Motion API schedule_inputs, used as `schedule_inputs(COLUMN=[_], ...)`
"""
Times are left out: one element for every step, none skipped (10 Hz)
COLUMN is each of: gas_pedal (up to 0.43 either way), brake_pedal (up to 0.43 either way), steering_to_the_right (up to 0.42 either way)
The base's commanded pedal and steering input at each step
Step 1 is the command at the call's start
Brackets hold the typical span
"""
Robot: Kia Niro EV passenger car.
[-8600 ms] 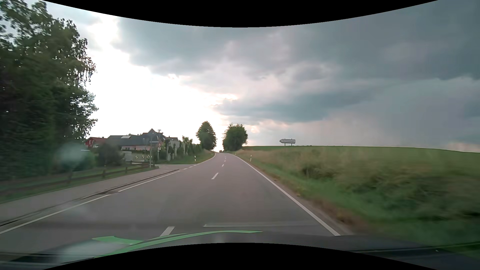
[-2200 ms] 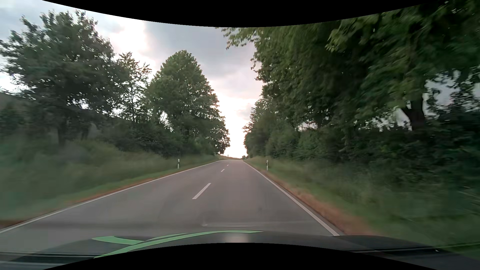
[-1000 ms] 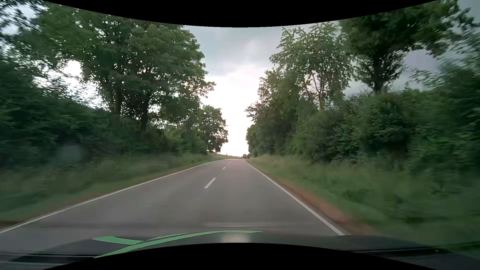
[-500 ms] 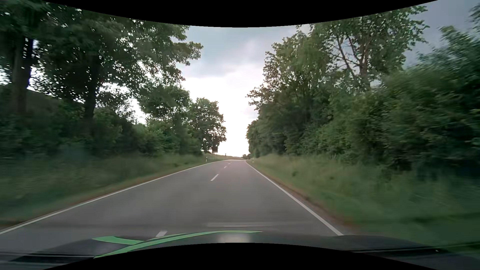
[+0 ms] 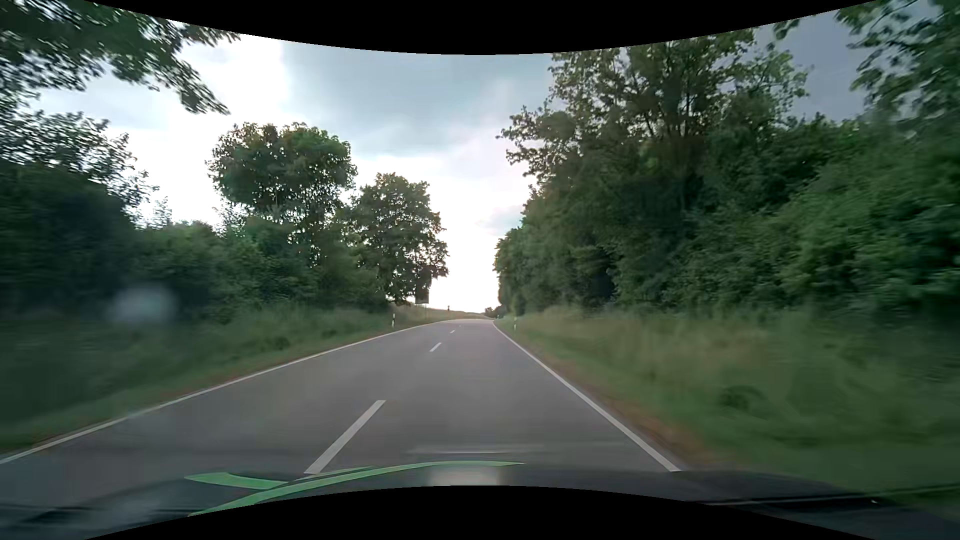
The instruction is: Follow the waypoints while adhering to traffic rules and regulations
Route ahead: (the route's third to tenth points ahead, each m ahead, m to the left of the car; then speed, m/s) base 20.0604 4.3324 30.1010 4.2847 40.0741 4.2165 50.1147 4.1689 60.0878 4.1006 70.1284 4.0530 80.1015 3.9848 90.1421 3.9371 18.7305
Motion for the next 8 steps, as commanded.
schedule_inputs(gas_pedal=[0.150, 0.130, 0.130, 0.130, 0.118, 0.118, 0.118, 0.118], brake_pedal=[0.000, 0.000, 0.000, 0.000, 0.000, 0.000, 0.000, 0.000], steering_to_the_right=[0.001, 0.001, 0.001, 0.001, 0.001, 0.001, 0.001, 0.001])
